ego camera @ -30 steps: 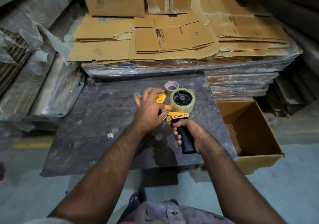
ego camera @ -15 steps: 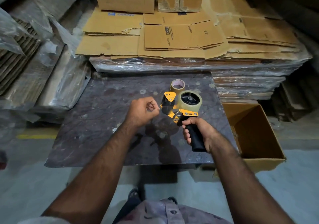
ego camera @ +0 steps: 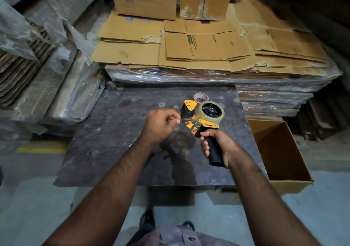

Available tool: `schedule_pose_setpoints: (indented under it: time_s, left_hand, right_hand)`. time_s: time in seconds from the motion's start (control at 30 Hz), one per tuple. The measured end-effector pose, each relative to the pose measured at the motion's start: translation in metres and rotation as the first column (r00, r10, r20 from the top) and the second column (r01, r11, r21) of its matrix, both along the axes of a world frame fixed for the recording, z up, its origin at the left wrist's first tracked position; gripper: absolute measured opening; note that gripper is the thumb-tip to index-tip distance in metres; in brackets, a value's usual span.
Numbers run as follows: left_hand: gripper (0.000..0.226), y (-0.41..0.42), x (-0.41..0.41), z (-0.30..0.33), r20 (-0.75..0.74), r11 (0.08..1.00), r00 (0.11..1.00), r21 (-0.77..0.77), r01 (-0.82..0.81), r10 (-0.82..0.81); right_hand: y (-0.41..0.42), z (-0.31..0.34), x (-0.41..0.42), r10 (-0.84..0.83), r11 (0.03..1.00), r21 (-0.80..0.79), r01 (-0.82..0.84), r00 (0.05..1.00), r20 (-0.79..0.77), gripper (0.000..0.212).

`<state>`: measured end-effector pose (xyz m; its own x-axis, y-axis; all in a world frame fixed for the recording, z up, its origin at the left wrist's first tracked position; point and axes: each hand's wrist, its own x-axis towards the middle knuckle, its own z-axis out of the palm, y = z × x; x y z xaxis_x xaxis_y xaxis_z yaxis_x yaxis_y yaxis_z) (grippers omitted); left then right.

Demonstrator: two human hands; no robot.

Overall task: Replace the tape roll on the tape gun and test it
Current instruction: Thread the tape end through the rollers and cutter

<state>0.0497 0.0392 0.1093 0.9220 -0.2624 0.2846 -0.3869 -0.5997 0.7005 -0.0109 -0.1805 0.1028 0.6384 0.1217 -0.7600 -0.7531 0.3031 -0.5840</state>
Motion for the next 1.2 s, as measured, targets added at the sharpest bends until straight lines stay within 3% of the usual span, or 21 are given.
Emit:
schedule_pose_setpoints:
  time_s: [0.3,0.7,0.97,1.13,1.2]
  left_hand:
    - [0.010,0.044,0.025,0.010,-0.027,0.999,0.999,-0.016,-0.047,0.047]
    - [0.007,0.033,0.080,0.047,-0.070,0.988,0.991,0.094,0.122,-0.116]
    - [0.012,0.025,0.083,0.041,-0.124,0.990,0.982,-0.024,0.141,-0.143]
    - [0.018,0.028,0.082,0.036,-0.037,0.990,0.990,-0.033,0.139,-0.140]
    - [0.016,0.025,0.081,0.034,-0.071,0.989,0.988,-0.064,0.131,-0.136]
  right_hand:
    - [0.015,0.002,0.002,0.031,1.000,0.005,-0.031,1.000,0.004,0.014]
    - [0.028,0.027,-0.006,0.056,0.994,0.095,-0.058,0.998,0.021,0.016]
    - [0.034,0.028,-0.007,0.045,0.994,0.097,-0.047,0.999,0.022,0.015]
    - [0.038,0.029,-0.007,0.065,0.994,0.088,-0.067,0.998,0.025,0.015]
    - [0.041,0.030,-0.005,0.066,0.993,0.092,-0.068,0.998,0.023,0.015]
